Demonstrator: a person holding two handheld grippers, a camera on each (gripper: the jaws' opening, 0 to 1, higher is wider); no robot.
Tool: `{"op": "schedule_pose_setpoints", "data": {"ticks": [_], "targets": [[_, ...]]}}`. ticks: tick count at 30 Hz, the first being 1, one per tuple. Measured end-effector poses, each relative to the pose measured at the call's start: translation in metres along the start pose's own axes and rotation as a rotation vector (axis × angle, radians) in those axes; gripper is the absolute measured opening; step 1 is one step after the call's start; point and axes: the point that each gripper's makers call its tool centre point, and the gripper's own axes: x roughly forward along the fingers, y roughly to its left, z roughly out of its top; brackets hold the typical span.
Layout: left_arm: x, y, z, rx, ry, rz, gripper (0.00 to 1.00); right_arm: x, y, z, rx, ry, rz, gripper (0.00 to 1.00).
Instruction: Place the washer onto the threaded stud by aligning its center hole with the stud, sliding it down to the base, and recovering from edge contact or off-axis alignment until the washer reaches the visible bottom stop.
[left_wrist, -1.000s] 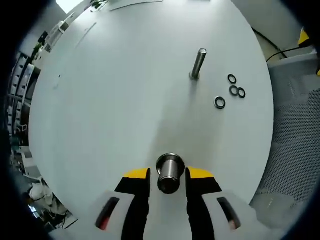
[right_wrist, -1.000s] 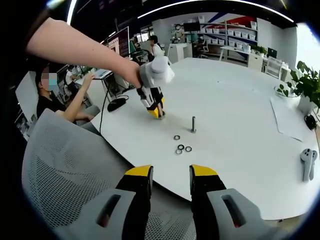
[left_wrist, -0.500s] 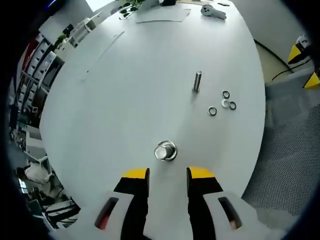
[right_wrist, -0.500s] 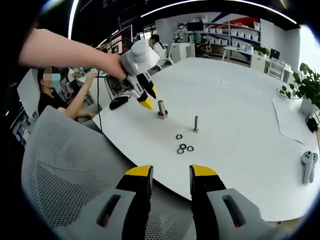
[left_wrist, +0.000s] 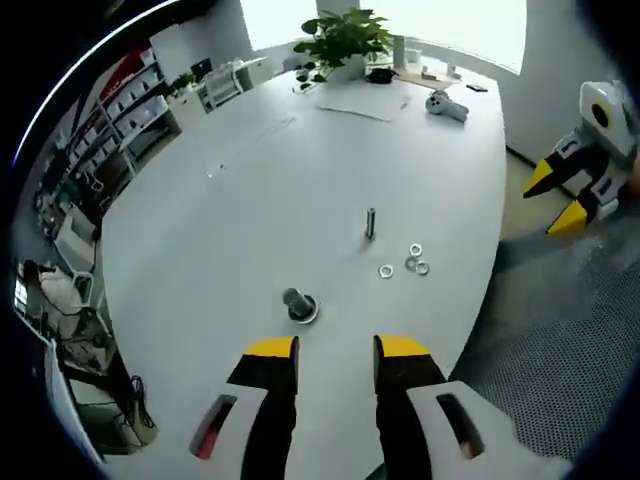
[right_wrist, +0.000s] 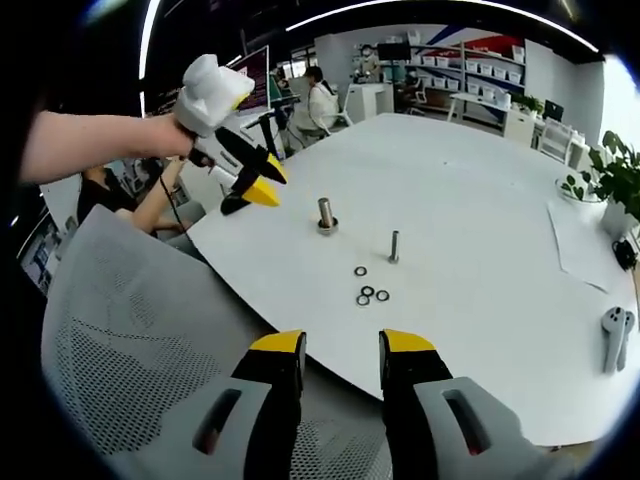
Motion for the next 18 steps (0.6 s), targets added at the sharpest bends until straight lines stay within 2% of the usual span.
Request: {"op": "schedule_pose_setpoints", "data": {"ticks": [3, 6, 8, 10, 12, 14, 16, 18], "targets": [[-0.01, -0.001, -0.009, -0.033, -0.03, 0.004, 0.28, 0.002, -0.002, 0.0, -0.003, -0.003, -0.003, 0.32], [-0.024, -0.003, -0.014, -0.118, -0.099, 0.008, 0.29, 0.002, -0.004, -0.004, 0.001, 0.016, -0.019, 0.32], [-0.031, -0.001, -0.017, -0.148, -0.127, 0.022, 0.3, 0.001, -0.005, -0.003, -0.004, 0.021, -0.019, 0.32], [-0.037, -0.004, -0.018, -0.14, -0.159, 0.024, 0.33, 0.0, -0.004, -0.005, -0.004, 0.03, -0.022, 0.32], [-0.043, -0.009, -0.022, -0.115, -0.151, 0.032, 0.33, 0.001, -0.004, -0.005, -0.006, 0.033, -0.019, 0.32], [-0.048, -0.008, -0.023, -0.13, -0.171, 0.031, 0.33, 0.002, -0.005, -0.007, -0.012, 0.048, -0.022, 0.32], [-0.053, -0.016, -0.019, -0.185, -0.212, 0.021, 0.33, 0.002, -0.003, -0.008, -0.01, 0.053, -0.012, 0.32], [-0.057, -0.016, -0.024, -0.182, -0.217, 0.021, 0.33, 0.001, -0.002, -0.009, -0.017, 0.057, -0.012, 0.32]]}}
